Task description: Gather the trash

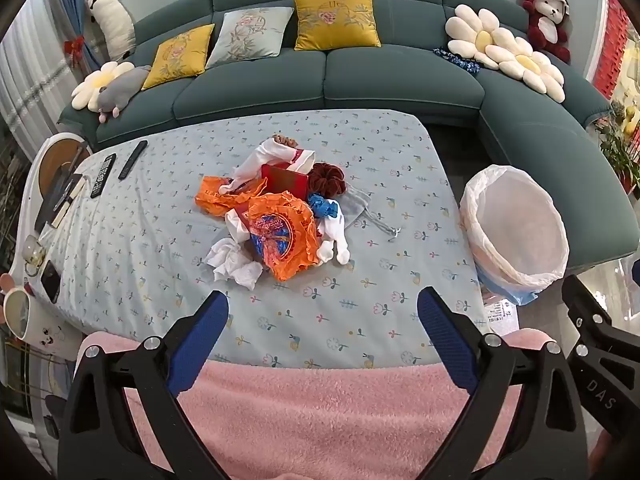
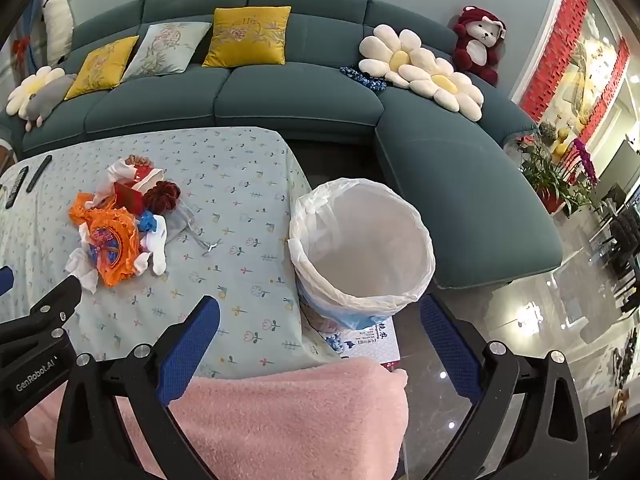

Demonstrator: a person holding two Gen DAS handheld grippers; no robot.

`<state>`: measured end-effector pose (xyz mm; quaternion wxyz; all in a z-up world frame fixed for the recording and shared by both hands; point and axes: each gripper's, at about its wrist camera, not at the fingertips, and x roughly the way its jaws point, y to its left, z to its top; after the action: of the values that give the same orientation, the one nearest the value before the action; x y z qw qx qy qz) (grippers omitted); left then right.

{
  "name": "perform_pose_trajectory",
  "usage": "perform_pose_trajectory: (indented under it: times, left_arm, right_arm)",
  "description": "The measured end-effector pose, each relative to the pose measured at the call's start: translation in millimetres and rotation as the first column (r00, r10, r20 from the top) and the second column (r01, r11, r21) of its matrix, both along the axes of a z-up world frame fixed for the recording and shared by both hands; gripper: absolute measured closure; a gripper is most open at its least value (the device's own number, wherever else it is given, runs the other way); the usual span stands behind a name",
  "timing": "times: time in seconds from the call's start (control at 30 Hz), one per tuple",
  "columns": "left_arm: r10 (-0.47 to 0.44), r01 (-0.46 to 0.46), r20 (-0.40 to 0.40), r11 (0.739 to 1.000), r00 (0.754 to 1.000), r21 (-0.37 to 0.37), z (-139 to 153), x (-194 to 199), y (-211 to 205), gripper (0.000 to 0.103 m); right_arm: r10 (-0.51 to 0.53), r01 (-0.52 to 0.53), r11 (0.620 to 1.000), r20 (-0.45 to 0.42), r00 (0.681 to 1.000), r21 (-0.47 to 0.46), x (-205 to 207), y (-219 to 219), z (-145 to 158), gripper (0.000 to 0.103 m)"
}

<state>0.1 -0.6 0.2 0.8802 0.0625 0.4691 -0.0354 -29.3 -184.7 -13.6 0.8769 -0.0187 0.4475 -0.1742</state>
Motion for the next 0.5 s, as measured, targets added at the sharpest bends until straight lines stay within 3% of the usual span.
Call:
perform_pose_trajectory:
  times: [0.5]
  left_arm:
    - [0.002, -0.002, 0.005, 1.000, 1.000, -0.012, 0, 0, 1, 0.012]
  right_arm:
    - [0.004, -0.004, 1.000, 0.003, 1.000, -0.005, -10, -6, 1, 0.007]
